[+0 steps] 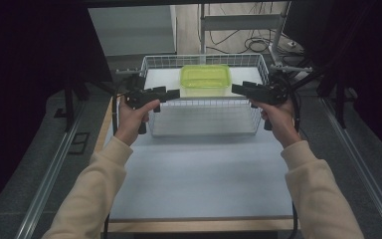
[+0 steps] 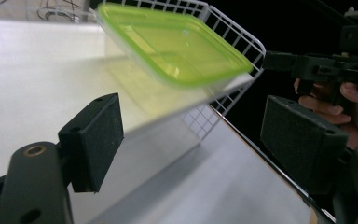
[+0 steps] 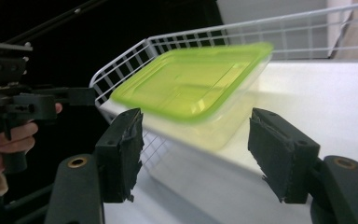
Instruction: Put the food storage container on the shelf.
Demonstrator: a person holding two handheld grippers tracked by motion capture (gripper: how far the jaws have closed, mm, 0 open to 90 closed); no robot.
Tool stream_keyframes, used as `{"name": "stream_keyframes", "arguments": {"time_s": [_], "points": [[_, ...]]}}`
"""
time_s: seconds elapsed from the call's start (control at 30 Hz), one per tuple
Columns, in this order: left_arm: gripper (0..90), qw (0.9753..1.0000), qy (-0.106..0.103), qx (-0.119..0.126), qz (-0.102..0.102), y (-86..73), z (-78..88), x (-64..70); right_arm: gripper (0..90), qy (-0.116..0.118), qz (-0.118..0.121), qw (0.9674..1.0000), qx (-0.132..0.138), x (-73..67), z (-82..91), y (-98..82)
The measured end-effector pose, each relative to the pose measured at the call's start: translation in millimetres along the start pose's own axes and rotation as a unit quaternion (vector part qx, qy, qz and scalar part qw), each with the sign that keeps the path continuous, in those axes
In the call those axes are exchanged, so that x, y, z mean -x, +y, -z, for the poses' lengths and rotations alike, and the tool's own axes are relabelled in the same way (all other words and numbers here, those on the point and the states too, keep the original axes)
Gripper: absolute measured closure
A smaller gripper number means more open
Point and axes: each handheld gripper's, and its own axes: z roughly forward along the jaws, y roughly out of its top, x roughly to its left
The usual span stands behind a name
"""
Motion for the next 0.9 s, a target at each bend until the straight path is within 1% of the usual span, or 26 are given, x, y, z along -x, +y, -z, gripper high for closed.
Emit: {"name": "stream_keyframes", "arguments": {"time_s": [0.1,0.13,0.2,0.3,0.4,0.53,0.6,0.67,0.73,0.77,0.8,0.83,0.9], "points": [[21.2,0.9999,-0.009,-0.002,-0.006,-14.9,6.1,5.3,35.3,0.004,0.019,0.9997,-0.012,-6.7,4.5,-11.3],[21.3,0.9999,-0.008,-0.004,-0.010,-18.8,7.6,6.8,34.8,0.007,0.027,0.9995,-0.017,-9.6,6.3,-16.8],[21.3,0.9997,-0.008,-0.007,-0.020,-29.8,11.7,9.8,34.7,0.013,0.036,0.9991,-0.019,-14.0,9.3,-25.4],[21.3,0.9996,-0.016,-0.011,-0.022,-47.8,18.2,13.8,33.9,0.022,0.049,0.9981,-0.029,-20.3,14.2,-41.4],[21.3,0.9993,-0.017,-0.014,-0.029,-67.3,24.6,17.5,32.9,0.029,0.057,0.9974,-0.035,-25.8,20.1,-58.7],[21.3,0.9987,-0.010,-0.028,-0.042,-95.4,30.9,19.9,31.5,0.038,0.062,0.9965,-0.041,-30.8,29.4,-84.5],[21.1,0.9983,-0.009,-0.033,-0.046,-109.3,34.2,20.4,30.5,0.038,0.067,0.9959,-0.047,-32.5,33.5,-98.4],[21.0,0.9977,-0.004,-0.042,-0.053,-122.6,37.0,20.6,30.0,0.037,0.076,0.9951,-0.052,-33.6,37.2,-112.8],[21.0,0.9972,0.001,-0.050,-0.055,-134.9,38.8,20.1,29.7,0.038,0.076,0.9948,-0.056,-32.6,40.4,-127.4],[20.9,0.9973,0.001,-0.053,-0.050,-142.1,39.6,20.1,29.2,0.040,0.071,0.9949,-0.060,-31.4,41.5,-134.7],[20.9,0.9973,0.000,-0.054,-0.050,-146.2,40.2,19.5,28.8,0.039,0.067,0.9946,-0.069,-29.2,42.9,-143.4],[20.9,0.9974,-0.002,-0.056,-0.045,-151.6,41.0,19.2,28.6,0.036,0.068,0.9945,-0.071,-27.7,43.5,-148.7],[20.9,0.9972,-0.002,-0.060,-0.046,-162.7,42.2,16.9,28.0,0.027,0.070,0.9938,-0.082,-24.0,44.6,-162.0]]}}
